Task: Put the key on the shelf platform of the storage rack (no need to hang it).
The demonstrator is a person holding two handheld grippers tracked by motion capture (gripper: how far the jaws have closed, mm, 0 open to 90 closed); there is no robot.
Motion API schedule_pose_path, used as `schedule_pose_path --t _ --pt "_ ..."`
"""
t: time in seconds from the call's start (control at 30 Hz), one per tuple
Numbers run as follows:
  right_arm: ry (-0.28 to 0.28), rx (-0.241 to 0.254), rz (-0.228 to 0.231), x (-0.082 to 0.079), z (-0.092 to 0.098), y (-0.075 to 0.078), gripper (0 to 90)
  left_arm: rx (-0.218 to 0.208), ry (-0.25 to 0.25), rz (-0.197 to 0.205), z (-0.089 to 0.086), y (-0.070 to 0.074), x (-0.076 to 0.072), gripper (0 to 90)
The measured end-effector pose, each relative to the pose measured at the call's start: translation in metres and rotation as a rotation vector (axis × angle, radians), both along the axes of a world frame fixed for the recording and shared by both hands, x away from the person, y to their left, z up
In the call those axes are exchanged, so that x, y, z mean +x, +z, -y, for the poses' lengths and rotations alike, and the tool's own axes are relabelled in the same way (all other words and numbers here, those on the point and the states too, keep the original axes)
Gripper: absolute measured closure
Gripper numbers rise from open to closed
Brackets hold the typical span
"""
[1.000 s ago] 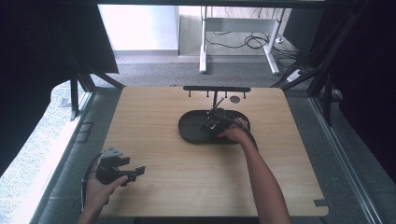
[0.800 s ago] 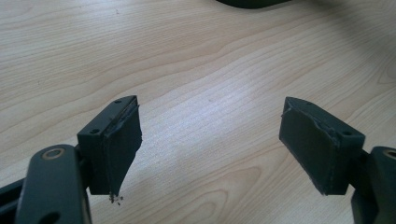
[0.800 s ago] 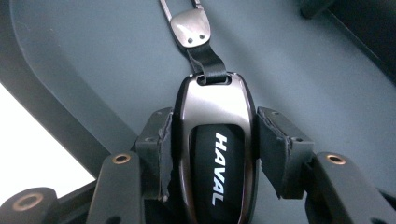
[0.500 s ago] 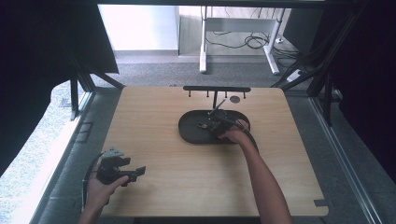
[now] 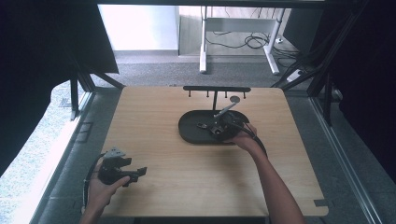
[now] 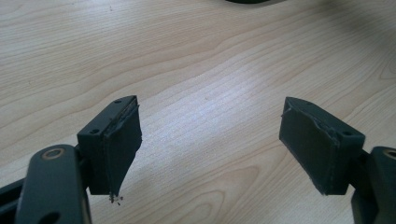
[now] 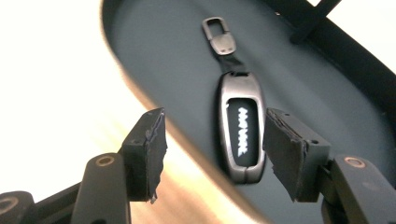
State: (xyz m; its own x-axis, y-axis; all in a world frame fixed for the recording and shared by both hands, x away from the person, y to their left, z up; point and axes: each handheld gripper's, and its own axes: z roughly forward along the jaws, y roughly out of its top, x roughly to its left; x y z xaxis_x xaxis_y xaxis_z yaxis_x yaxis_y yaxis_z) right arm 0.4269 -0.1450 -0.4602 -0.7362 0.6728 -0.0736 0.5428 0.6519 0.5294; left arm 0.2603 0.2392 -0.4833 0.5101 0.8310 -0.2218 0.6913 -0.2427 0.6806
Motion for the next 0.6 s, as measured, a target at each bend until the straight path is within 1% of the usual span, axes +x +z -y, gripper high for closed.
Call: schedule_pose_path --t 0.07,0.13,0.33,0.37,0.4,0.43,0.53,0.6 --pt "0.009 0.021 0.004 -0.009 0.004 0.002 39.6 -0.002 0.004 -0.001 0.002 0.0 -0.001 21.1" --pt "0.015 0.031 0.006 -0.019 0.008 0.002 39.7 0.0 -0.006 -0.001 0.002 0.0 0.0 21.1" --pt "0.041 0.07 -0.001 -0.044 0.022 -0.002 40.0 0.007 -0.007 -0.003 0.004 -0.001 0.0 21.1" --pt "0.043 0.083 0.009 -0.05 0.026 -0.003 40.6 0.008 -0.005 -0.004 0.004 -0.001 0.0 21.1" --pt "0.043 0.083 0.009 -0.05 0.026 -0.003 40.6 0.008 -0.005 -0.004 0.004 -0.001 0.0 21.1" --pt "0.033 0.11 0.011 -0.06 0.035 -0.006 41.0 0.007 -0.001 -0.006 0.004 -0.002 0.0 21.1" --pt "0.023 0.121 0.012 -0.073 0.045 -0.009 41.0 0.011 -0.003 -0.006 0.004 -0.002 0.0 21.1" --pt "0.006 0.132 0.019 -0.081 0.053 -0.012 41.3 0.014 -0.001 -0.009 0.005 -0.003 0.0 21.1"
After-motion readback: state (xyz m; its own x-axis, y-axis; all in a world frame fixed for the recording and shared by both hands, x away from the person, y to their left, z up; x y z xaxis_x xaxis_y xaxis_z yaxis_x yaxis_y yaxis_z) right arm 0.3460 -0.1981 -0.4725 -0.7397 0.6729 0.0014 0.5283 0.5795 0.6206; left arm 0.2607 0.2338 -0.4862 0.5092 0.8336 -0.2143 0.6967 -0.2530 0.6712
